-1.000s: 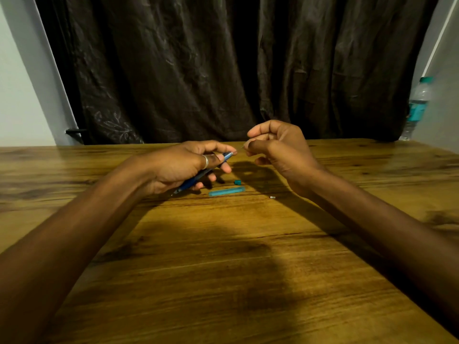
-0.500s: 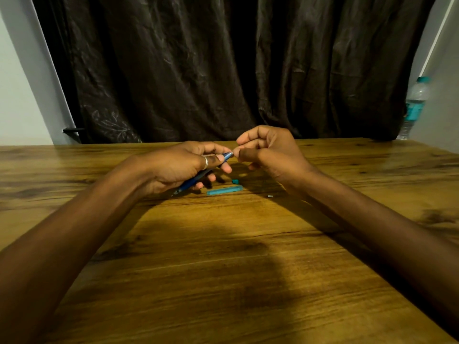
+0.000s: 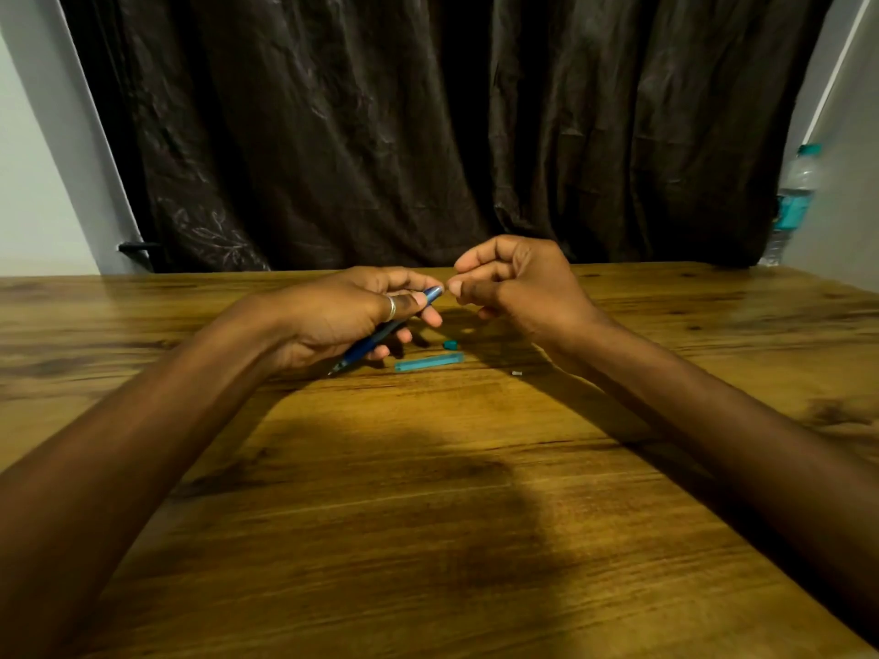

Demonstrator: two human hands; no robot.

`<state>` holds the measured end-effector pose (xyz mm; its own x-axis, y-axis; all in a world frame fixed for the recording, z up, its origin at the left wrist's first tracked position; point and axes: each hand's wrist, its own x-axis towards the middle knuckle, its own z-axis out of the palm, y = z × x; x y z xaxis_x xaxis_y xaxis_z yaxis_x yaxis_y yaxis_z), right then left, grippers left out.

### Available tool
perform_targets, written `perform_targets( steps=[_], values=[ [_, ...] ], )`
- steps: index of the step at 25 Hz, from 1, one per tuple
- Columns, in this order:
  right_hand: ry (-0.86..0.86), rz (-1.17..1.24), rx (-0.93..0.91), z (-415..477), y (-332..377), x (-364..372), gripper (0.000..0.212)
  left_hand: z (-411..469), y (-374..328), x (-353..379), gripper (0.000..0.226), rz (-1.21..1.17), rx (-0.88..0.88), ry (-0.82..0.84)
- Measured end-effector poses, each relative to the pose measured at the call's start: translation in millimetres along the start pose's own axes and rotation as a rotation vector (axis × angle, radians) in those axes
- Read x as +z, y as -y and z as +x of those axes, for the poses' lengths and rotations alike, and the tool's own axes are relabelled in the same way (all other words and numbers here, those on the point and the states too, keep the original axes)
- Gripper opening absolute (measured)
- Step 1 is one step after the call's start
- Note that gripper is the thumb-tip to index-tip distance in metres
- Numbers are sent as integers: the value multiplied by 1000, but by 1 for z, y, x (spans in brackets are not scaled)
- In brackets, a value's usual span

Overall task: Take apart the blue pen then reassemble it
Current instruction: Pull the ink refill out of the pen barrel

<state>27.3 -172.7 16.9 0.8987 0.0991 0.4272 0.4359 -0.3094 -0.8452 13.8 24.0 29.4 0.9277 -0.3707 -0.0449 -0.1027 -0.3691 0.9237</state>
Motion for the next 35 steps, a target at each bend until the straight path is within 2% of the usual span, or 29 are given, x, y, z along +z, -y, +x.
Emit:
perform_targets(
  steps=[4,8,15,20,29,35],
  values=[
    [-66,-119,-11,6,-11,-4,17,3,0,-3,25,59,21,-58],
    [-58,-472,-171,6,-20,-5,14,5,6,0,21,457,136,-168],
    [19,-595,-215,5,-22,-3,13,11,19,10,25,702,90,-134],
    [91,-650,-238,4,-26,-3,15,13,22,12,7,645,92,-148],
    [133,-698,-260,4,-24,-5,10,13,18,6,15,535,25,-68],
    [280,-817,-286,3,-31,1,20,11,15,-6,11,561,-14,-123]
  ],
)
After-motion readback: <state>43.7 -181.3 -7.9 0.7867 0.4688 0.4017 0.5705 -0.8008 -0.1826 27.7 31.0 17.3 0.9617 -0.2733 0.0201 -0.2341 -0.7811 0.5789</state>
